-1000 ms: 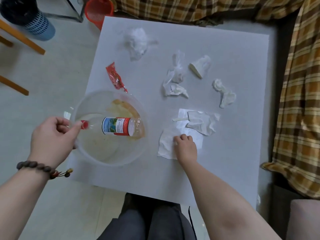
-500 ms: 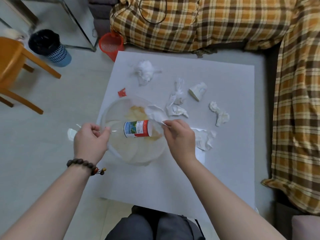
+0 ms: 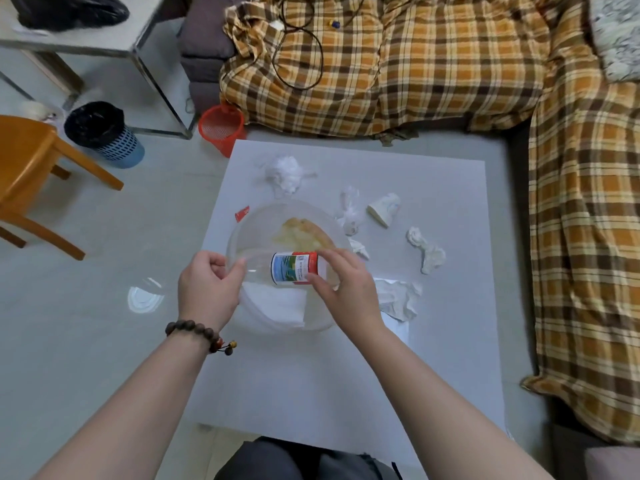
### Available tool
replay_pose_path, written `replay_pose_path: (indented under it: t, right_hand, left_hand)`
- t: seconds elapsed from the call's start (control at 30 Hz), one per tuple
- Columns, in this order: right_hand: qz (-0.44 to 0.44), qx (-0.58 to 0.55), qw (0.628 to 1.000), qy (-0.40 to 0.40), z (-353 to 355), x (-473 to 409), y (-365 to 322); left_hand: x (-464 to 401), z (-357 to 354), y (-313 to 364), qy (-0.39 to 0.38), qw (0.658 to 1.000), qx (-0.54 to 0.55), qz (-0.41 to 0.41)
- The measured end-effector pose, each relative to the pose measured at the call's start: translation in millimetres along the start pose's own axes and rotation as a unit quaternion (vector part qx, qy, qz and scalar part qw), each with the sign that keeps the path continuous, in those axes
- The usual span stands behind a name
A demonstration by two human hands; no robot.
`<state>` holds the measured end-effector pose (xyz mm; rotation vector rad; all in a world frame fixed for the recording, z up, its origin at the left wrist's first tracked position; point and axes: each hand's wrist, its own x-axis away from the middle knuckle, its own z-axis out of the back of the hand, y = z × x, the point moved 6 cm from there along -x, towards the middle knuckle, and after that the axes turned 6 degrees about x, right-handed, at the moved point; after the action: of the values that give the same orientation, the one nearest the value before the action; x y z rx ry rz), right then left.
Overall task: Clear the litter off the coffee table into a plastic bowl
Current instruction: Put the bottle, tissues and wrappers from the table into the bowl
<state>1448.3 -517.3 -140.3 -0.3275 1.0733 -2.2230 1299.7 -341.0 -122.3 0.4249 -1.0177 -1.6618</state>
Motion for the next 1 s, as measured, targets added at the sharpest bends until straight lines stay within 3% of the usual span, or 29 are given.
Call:
replay_pose_path:
  t: [0.1, 0.3, 0.53, 0.67, 0.8, 1.0]
  right_hand:
    - [-0.045, 0.028, 0.998, 0.027, 18.7, 2.8, 48.0]
    - [-0.229, 0.146, 0.962, -0.030, 12.4, 25.6, 197.0]
    - [-0.231, 0.264, 0.923, -0.158, -44.1, 39.3, 289.1]
    - [-0.233, 0.251, 0.936, -0.079, -45.2, 37.3, 293.7]
    - [-0.243, 0.217, 0.944, -0.058, -35.5, 29.9, 282.0]
    - [-0.140, 0.124, 0.980, 0.068, 11.1, 15.8, 181.4]
  left_hand:
    - [-5.4, -4.7, -1.4, -0.004, 1.000, -0.012, 0.000]
    - [-15.9, -20.2, -10.0, 0.006, 0.999, -0.026, 0.019]
    - [-39.8, -23.4, -45.4, 0.010, 0.999, 0.022, 0.028]
    - [-41.9, -20.6, -52.0, 0.015, 0.999, 0.026, 0.021]
    - [-36.6, -24.0, -42.7, 0.012, 0.999, 0.030, 0.022]
    - [-17.8, -33.3, -21.5, 0.001, 1.000, 0.012, 0.015]
